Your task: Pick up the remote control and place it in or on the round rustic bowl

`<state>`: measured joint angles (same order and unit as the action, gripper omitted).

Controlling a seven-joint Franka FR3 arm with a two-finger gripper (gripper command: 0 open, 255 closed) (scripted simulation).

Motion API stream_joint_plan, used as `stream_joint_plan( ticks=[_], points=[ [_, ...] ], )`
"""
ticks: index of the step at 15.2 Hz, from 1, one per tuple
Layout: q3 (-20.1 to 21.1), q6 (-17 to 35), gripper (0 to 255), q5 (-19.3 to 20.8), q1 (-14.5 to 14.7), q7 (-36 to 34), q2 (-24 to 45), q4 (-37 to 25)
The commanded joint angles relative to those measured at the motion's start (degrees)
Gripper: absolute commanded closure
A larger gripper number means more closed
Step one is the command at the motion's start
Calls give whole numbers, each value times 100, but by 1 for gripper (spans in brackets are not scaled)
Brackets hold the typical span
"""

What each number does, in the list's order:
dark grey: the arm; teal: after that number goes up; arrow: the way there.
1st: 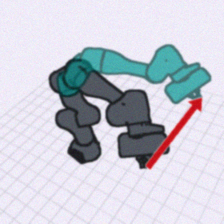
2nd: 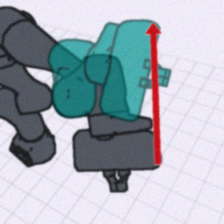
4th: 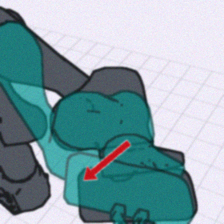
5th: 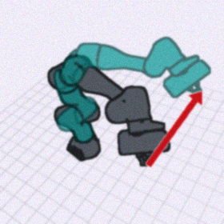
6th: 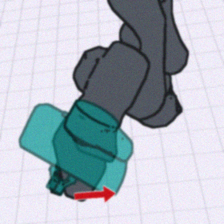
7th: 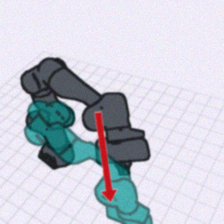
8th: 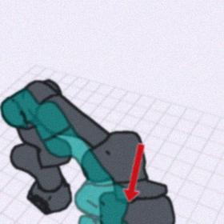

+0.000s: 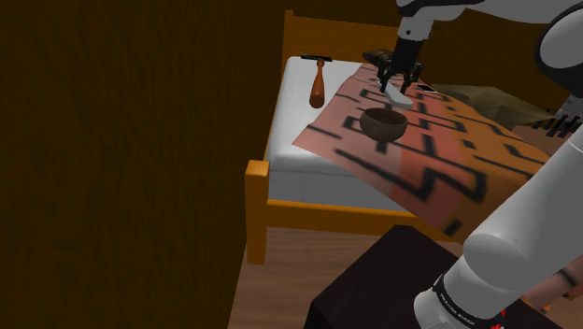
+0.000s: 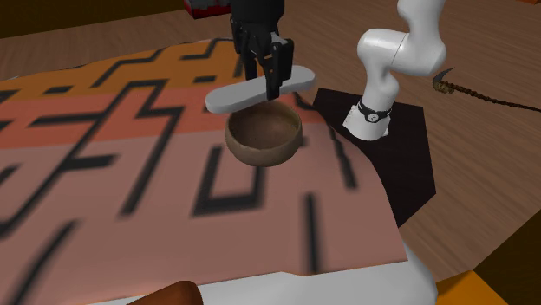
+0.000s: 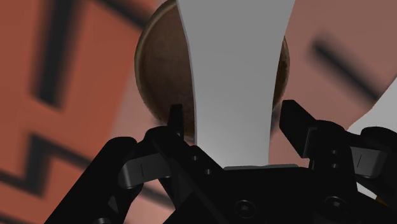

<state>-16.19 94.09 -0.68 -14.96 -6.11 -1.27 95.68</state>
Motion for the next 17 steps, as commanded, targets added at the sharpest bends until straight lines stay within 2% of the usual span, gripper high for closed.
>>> stream_joint_plan(
  ticks=[1,13,17],
  points=[
    [-9,139,255,20,-9,22,-74,210],
    [-9,1061,255,29,-10,28,-109,1166],
    [-10,1061,255,29,-9,28,-109,1166]
  ],
)
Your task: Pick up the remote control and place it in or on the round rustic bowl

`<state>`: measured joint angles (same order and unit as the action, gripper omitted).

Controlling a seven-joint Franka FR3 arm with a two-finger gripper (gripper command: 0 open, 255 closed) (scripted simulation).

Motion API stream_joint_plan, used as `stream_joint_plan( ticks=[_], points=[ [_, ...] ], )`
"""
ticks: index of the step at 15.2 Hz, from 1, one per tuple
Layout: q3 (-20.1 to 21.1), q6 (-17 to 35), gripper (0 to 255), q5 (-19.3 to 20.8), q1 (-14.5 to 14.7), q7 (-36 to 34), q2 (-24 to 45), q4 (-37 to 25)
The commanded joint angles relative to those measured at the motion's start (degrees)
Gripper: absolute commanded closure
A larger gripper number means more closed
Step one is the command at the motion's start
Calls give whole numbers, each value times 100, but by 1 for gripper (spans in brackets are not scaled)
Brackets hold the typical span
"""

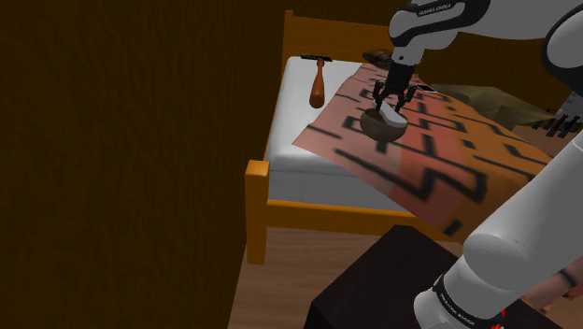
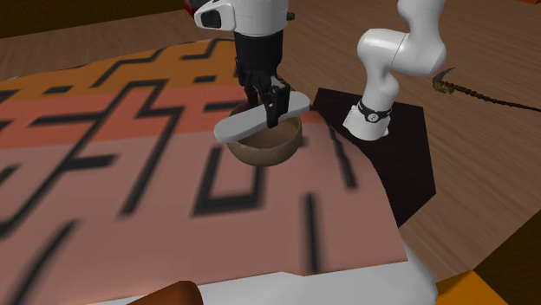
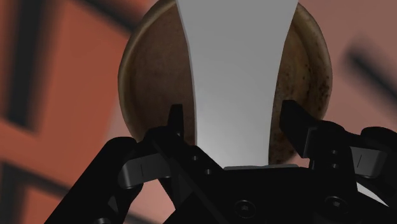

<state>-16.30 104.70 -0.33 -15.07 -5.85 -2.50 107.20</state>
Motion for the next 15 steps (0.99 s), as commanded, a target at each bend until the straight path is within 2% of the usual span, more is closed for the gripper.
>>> stream_joint_plan(
  ticks=[1,3,4,9,13,15],
  points=[
    [2,0,255,-5,2,2,14,13],
    [1,0,255,-5,2,2,14,13],
    [1,2,0,-4,2,2,11,18],
    [1,0,0,-5,2,2,14,13],
    [-3,-733,0,-9,-1,5,32,-737],
    [-2,-733,0,-9,-1,5,31,-736]
  ],
)
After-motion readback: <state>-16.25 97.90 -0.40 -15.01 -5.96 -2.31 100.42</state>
